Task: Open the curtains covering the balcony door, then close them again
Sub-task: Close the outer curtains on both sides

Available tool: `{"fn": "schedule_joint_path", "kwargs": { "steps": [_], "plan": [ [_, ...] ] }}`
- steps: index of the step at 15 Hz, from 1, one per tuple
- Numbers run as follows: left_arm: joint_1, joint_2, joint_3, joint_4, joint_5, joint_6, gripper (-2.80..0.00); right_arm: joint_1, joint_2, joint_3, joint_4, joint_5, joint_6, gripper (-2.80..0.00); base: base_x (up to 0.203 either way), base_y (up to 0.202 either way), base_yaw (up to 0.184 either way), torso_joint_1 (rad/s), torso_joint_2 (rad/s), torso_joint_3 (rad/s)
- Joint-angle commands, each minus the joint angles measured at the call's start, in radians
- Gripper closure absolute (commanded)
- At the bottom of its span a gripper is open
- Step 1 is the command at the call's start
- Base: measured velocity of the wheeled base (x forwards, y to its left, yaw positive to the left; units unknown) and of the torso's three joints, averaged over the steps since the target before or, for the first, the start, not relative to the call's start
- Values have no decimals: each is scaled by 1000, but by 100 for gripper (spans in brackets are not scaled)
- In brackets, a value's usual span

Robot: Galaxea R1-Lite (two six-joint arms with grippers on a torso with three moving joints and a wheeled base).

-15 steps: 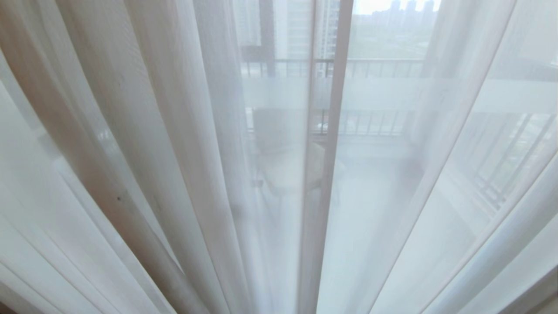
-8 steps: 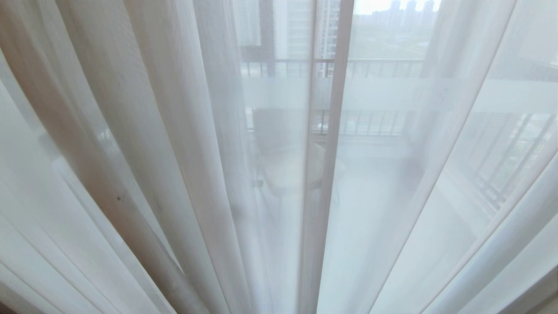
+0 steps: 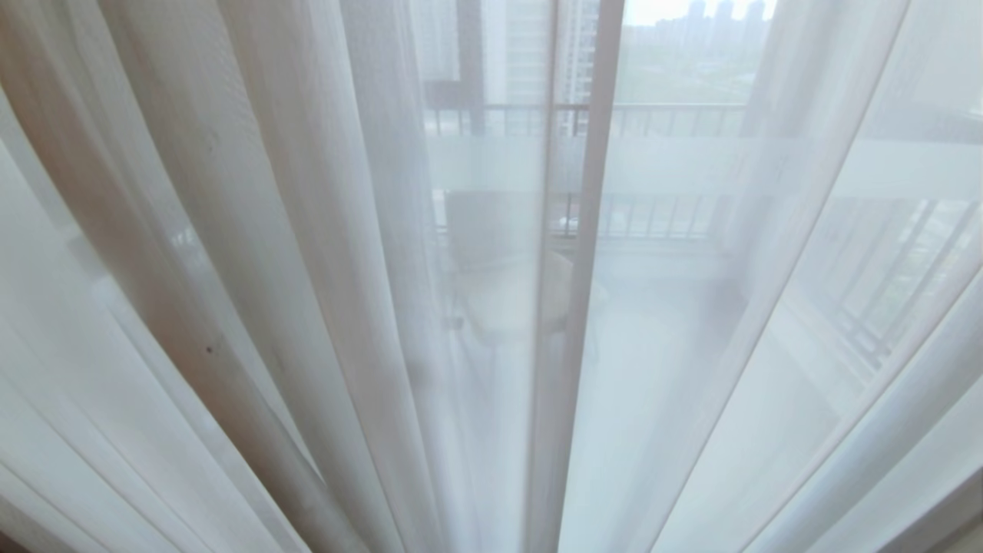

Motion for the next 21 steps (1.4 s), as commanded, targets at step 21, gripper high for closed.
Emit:
{"fn": "schedule_joint_path", "kwargs": {
  "steps": [21],
  "plan": [
    [0, -1, 1, 1, 2, -8, 0, 0, 0, 0, 0, 0, -1, 0, 0, -34, 0, 1, 0, 1]
  ]
}}
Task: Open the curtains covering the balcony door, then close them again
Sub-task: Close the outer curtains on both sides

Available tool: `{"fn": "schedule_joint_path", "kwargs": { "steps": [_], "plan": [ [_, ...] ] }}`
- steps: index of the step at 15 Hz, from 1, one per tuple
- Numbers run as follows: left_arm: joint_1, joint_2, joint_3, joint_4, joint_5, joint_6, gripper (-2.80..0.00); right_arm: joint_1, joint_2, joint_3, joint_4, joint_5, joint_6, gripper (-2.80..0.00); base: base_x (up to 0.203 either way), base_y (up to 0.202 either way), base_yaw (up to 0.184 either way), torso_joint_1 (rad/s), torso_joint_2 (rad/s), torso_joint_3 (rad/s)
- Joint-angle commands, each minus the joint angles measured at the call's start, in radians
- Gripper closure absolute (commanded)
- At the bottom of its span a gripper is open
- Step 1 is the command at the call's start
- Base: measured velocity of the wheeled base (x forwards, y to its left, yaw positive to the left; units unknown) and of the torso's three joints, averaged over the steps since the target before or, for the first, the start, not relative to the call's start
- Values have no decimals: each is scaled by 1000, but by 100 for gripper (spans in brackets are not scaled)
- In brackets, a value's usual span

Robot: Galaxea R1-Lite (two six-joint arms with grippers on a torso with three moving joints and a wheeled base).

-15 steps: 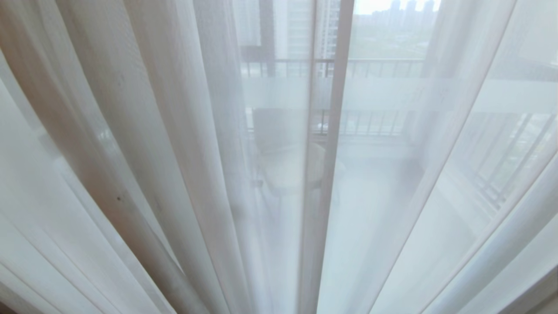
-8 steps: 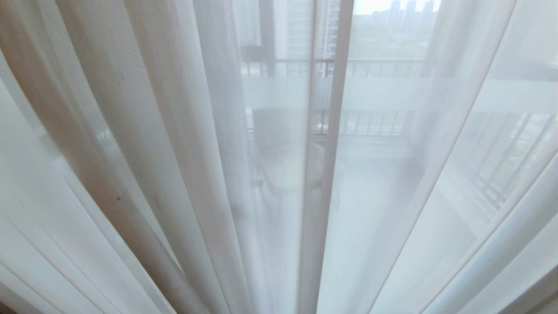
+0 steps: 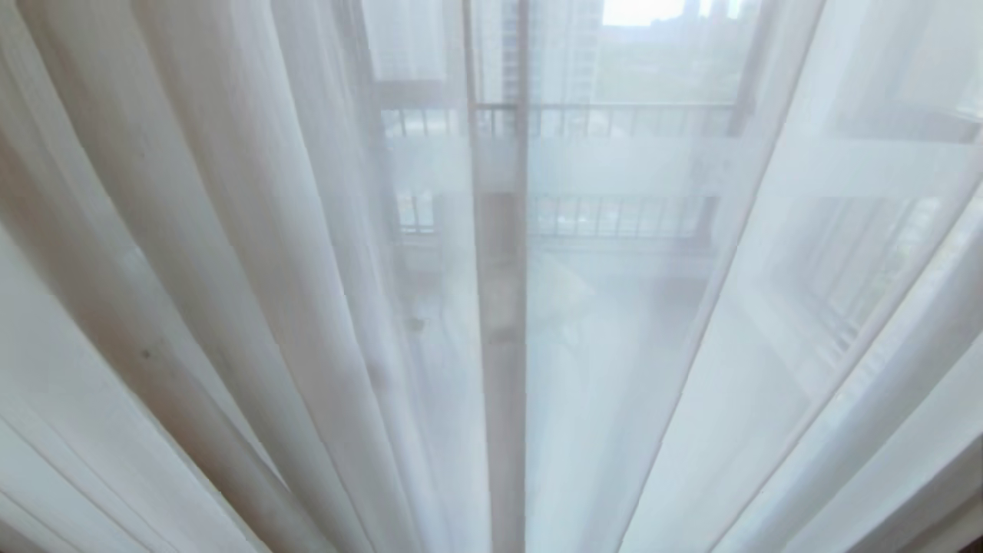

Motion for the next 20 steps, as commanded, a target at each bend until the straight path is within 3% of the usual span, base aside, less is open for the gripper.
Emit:
{"fn": "schedule_joint_path", "kwargs": {
  "steps": [1, 20],
  "plan": [
    [0, 0, 1, 0, 0, 1, 0, 0, 0, 0, 0, 1, -1, 0, 0, -197, -2, 2, 3, 3],
    [-1, 0, 1, 0, 0, -10, 0, 0, 0, 0, 0, 1, -1, 0, 0, -192, 1, 2, 2, 2]
  ]
}}
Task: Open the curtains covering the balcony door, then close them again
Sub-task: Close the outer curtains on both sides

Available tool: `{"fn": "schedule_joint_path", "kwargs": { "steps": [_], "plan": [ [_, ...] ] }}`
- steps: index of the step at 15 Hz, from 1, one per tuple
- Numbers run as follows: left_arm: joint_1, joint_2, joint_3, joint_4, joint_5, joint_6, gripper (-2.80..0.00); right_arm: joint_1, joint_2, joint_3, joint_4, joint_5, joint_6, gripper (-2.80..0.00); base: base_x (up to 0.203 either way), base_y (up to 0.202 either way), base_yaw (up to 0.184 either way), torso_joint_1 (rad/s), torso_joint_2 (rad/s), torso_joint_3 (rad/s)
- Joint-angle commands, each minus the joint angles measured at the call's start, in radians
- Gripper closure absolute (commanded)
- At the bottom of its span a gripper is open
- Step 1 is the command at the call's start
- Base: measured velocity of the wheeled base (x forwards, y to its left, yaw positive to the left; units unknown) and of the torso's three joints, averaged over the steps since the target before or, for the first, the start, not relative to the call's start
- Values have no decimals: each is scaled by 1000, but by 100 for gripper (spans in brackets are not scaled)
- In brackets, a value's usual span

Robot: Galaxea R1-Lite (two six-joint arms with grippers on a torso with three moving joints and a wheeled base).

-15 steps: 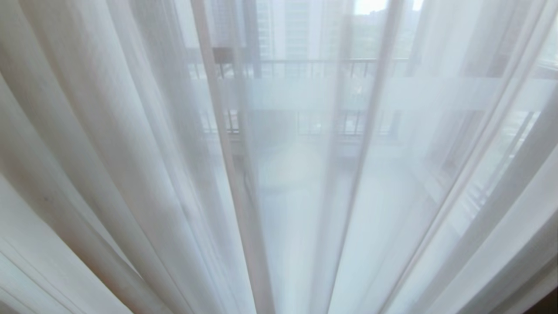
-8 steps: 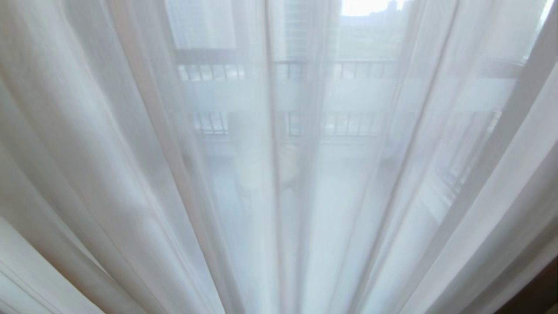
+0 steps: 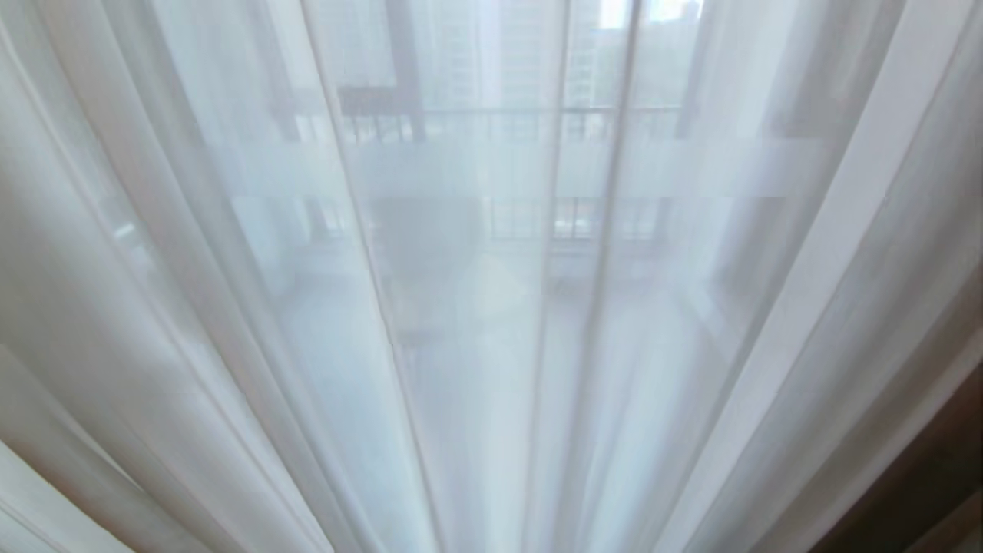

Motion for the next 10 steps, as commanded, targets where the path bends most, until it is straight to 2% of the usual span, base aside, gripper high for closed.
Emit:
{"fn": "schedule_joint_path", "kwargs": {
  "steps": [1, 10],
  "plan": [
    [0, 0, 0, 0, 0, 0, 0, 0, 0, 0, 0, 1, -1, 0, 0, -195, 2, 1, 4, 2],
    [0, 0, 0, 0, 0, 2, 0, 0, 0, 0, 0, 1, -1, 0, 0, -191, 1, 3, 2, 1]
  ]
}}
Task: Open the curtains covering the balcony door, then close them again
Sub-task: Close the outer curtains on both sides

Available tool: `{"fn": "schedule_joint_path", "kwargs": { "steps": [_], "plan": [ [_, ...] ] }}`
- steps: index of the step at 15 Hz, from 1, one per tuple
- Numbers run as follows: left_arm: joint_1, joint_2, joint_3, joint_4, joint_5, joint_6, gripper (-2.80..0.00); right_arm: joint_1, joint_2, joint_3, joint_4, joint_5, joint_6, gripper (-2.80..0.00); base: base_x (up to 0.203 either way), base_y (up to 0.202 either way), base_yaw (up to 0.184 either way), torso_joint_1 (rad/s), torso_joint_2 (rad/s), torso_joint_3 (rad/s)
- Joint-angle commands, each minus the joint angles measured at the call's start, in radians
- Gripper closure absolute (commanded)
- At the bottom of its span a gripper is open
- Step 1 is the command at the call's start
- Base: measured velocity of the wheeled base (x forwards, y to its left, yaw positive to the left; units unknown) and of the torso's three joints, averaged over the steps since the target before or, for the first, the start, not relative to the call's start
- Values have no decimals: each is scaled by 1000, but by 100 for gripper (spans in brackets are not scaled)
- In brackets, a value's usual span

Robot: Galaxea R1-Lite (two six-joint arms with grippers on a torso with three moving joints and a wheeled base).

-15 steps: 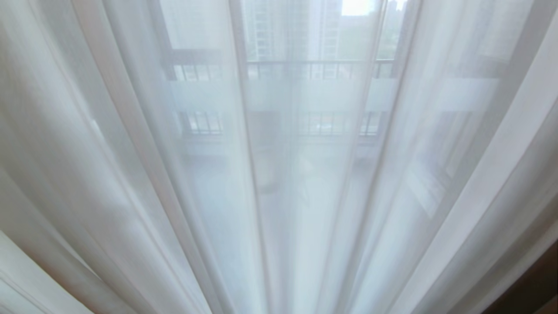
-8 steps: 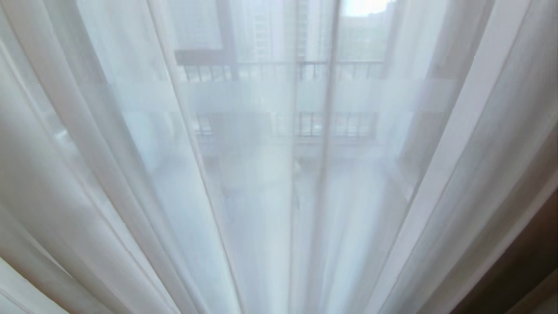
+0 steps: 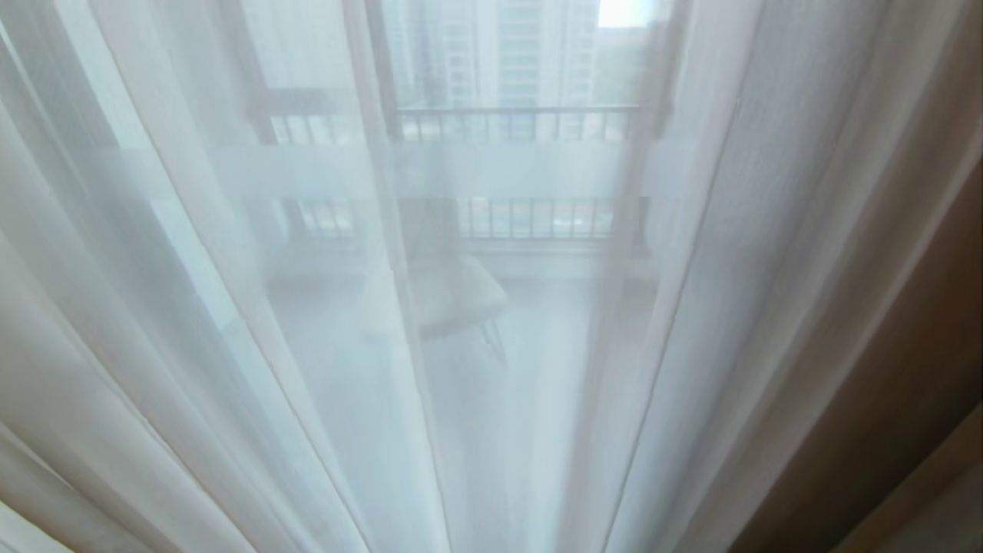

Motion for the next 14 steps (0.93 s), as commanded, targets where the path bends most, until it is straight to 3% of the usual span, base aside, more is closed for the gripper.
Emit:
{"fn": "schedule_joint_path", "kwargs": {
  "steps": [1, 14],
  "plan": [
    [1, 0, 0, 0, 1, 1, 0, 0, 0, 0, 0, 1, -1, 0, 0, -121, -4, 6, 2, 2],
    [1, 0, 0, 0, 1, 0, 0, 0, 0, 0, 1, 1, -8, 0, 0, -5, 0, 0, 0, 0]
  ]
}}
